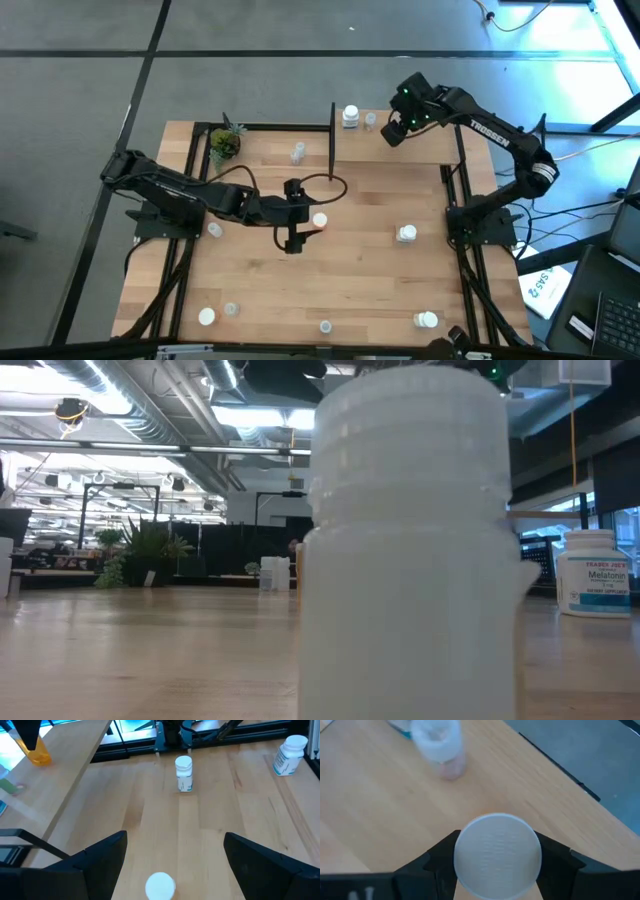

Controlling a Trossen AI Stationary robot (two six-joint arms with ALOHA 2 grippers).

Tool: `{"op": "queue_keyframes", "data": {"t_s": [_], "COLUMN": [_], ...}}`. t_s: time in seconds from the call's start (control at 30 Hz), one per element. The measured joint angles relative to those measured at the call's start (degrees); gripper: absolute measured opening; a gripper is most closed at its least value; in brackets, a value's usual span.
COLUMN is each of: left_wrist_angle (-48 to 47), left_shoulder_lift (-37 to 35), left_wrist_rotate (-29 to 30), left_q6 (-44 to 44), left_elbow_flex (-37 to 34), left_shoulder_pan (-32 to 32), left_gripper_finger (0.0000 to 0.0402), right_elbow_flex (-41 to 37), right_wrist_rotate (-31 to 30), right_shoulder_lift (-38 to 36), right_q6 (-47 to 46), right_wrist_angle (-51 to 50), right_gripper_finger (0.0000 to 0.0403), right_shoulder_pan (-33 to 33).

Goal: Pick and place medicine bottles onto shelf by color
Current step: Put the right orange pill bottle on the shelf

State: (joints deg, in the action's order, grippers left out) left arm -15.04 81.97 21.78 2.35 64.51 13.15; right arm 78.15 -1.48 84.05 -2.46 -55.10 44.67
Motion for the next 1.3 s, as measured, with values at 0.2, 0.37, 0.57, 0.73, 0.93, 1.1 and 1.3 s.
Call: {"op": "queue_keyframes", "data": {"t_s": [0.2,0.37,0.57,0.73,0.93,1.1,1.3], "left_wrist_angle": [0.0,0.0,0.0,0.0,-0.4,-0.9,-0.9], "left_shoulder_lift": [0.0,0.0,0.0,0.0,0.0,0.0,0.0], "left_wrist_rotate": [0.1,1.4,5.3,5.6,5.8,6.2,6.4], "left_q6": [0.0,-1.3,-2.4,-3.0,-3.3,-4.6,-4.6], "left_elbow_flex": [0.0,0.0,0.0,0.0,0.0,0.0,0.0], "left_shoulder_pan": [0.0,0.0,0.0,0.0,0.0,-0.7,-2.2], "left_gripper_finger": [0.0327,0.0327,0.0327,0.0327,0.0327,0.0327,0.0327], "right_elbow_flex": [0.0,0.0,0.0,0.0,0.0,0.0,0.0], "right_wrist_rotate": [-0.3,-0.3,-0.3,-0.4,-0.4,-0.4,-0.5], "right_shoulder_lift": [0.0,0.0,0.0,0.0,0.0,0.0,0.0], "right_q6": [0.0,0.2,0.1,0.0,0.0,1.7,2.6], "right_wrist_angle": [1.6,2.9,3.1,3.1,3.1,3.1,3.1], "right_gripper_finger": [0.0210,0.0210,0.0210,0.0210,0.0210,0.0210,0.0210], "right_shoulder_pan": [0.2,0.2,0.2,0.2,0.2,0.2,0.2]}}
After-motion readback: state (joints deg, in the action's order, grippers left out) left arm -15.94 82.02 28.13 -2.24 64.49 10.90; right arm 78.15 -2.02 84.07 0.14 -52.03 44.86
